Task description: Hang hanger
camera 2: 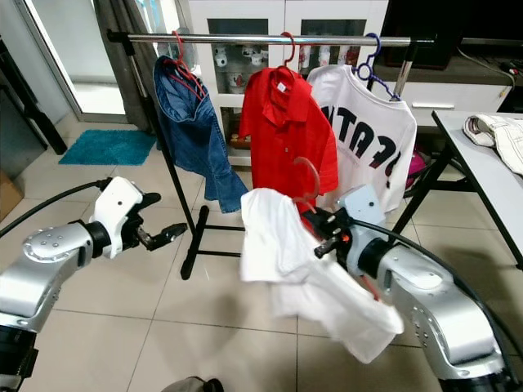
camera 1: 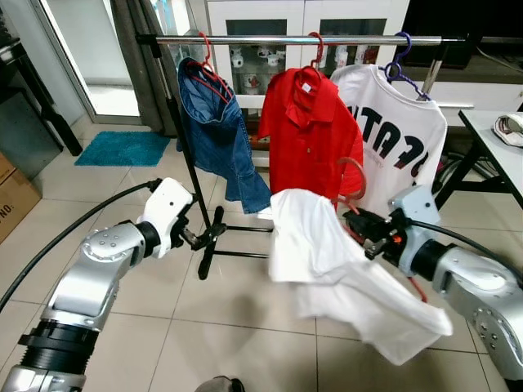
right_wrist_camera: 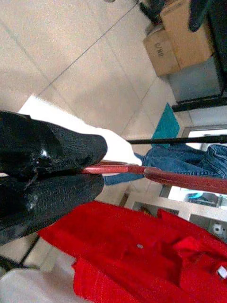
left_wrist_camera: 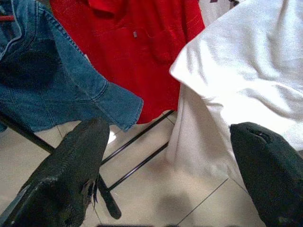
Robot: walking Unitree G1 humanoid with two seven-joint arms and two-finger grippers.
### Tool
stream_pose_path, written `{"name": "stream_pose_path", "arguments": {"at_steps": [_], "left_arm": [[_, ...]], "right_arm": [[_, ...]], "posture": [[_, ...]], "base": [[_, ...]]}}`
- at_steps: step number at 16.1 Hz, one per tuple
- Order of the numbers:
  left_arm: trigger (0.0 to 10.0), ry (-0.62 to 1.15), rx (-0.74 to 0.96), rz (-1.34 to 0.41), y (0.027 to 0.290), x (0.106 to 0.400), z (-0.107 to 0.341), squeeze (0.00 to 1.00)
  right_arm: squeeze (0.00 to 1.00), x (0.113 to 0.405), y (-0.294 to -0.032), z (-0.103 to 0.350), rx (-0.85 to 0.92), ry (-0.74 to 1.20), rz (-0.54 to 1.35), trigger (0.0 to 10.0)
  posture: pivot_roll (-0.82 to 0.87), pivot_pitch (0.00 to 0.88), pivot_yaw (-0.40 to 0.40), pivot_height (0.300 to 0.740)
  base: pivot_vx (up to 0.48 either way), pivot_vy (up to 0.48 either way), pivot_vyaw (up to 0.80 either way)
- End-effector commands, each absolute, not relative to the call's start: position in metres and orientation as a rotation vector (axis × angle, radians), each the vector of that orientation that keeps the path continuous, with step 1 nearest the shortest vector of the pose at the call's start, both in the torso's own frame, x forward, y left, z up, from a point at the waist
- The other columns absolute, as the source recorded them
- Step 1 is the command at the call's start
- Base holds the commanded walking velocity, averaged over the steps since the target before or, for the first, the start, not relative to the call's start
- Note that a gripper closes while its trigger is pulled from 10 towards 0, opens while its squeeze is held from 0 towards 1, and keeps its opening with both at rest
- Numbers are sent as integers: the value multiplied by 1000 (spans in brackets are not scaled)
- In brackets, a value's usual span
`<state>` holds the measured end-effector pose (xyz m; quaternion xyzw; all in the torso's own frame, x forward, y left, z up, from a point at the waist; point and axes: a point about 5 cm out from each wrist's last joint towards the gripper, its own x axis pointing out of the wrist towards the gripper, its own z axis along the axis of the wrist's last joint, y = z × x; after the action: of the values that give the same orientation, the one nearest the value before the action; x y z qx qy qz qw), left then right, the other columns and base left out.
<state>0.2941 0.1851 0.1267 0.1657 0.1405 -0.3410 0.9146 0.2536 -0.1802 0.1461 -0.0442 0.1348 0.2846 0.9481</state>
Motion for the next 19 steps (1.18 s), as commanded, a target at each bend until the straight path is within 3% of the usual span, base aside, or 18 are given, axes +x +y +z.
{"name": "stream_pose_path", "arguments": {"at_steps": [1, 5, 8, 9, 10, 11, 14, 19], "left_arm": [[10000, 295, 365, -733, 179, 294, 122, 1000], [10000, 350, 287, -761, 174, 290, 90, 1000], [10000, 255, 463, -821, 161, 292, 83, 1000], [10000, 159, 567, -837, 153, 296, 85, 353], [10000, 120, 583, -840, 150, 297, 86, 353], [10000, 19, 599, -870, 139, 299, 92, 0], [10000, -197, 673, -856, 119, 302, 102, 0], [10000, -282, 661, -891, 93, 308, 97, 0]], "right_arm": [[0, 257, -170, 164, -28, 201, 606, 10000], [0, 268, -158, 189, 210, 104, 620, 10000], [0, 273, -155, 201, 320, 90, 643, 10000], [0, 273, -153, 205, 360, 95, 660, 10000], [0, 273, -153, 206, 370, 98, 666, 10000], [0, 273, -151, 207, 375, 105, 675, 10000], [0, 273, -145, 210, 386, 119, 695, 10000], [0, 272, -138, 215, 426, 125, 711, 10000]], "posture": [[-134, 0, 74, 740], [-143, 0, 53, 740], [-145, 0, 39, 740], [-147, 0, 26, 740], [-147, 0, 26, 740], [-152, 0, 15, 740], [-163, 0, 16, 740], [-177, 0, 21, 740]], "base": [[0, 0, 0], [0, 0, 0], [0, 0, 0], [0, 0, 0], [0, 0, 0], [0, 0, 0], [0, 0, 0], [0, 0, 0]]}}
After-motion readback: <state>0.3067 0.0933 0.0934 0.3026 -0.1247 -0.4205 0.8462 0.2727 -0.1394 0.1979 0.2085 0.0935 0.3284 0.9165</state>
